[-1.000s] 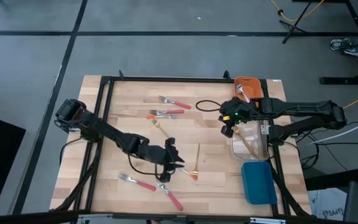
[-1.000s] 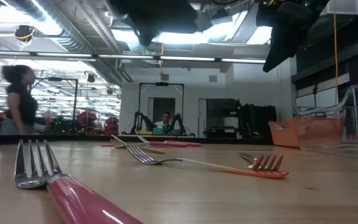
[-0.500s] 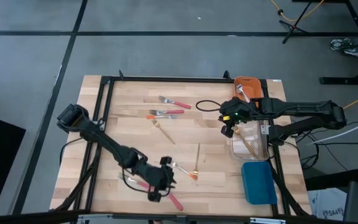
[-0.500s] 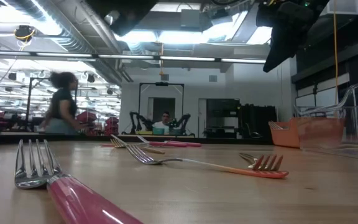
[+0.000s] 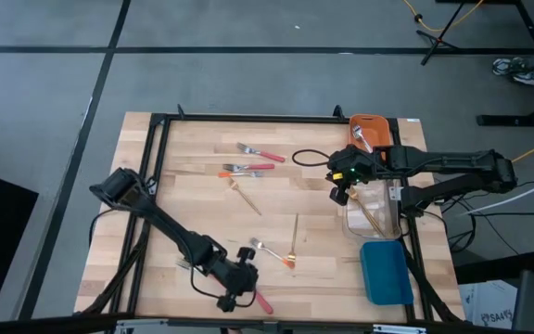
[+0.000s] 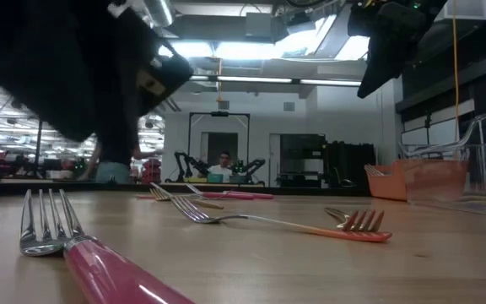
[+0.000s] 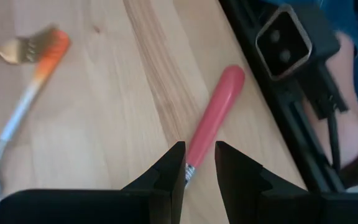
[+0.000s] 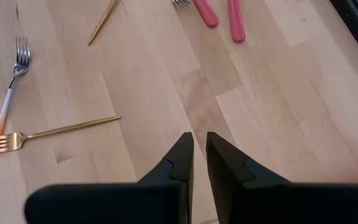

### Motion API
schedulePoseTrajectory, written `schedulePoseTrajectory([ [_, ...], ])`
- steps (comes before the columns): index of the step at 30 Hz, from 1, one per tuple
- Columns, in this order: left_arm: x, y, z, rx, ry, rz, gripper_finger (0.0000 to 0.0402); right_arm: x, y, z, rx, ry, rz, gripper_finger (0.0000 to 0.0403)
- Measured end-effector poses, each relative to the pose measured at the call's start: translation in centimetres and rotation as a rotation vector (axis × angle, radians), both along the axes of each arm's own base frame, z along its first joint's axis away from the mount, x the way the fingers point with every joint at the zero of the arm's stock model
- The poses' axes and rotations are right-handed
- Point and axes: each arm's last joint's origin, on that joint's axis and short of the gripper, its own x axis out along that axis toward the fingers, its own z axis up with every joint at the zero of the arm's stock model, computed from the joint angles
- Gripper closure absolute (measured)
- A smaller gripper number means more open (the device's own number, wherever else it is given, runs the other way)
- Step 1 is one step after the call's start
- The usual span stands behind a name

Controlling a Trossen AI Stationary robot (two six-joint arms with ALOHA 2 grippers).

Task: Sort silverware by color (type)
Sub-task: Put the pink fork into the blue bin

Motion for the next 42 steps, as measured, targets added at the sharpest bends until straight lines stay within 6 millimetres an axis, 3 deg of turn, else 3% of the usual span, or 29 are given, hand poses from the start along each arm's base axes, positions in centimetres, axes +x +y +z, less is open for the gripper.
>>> schedulePoseTrajectory([
  [25, -0.4, 0.3, -1.0, 0.099, 0.050, -0.059, 0.0320, 0.0, 0.0, 0.0, 0.000, 0.000, 0.000, 0.0368],
  [42, -0.1, 0.1, -3.8, 0.150, 0.099, -0.109, 0.0320, 0.0, 0.0, 0.0, 0.000, -0.001, 0.000, 0.0368],
])
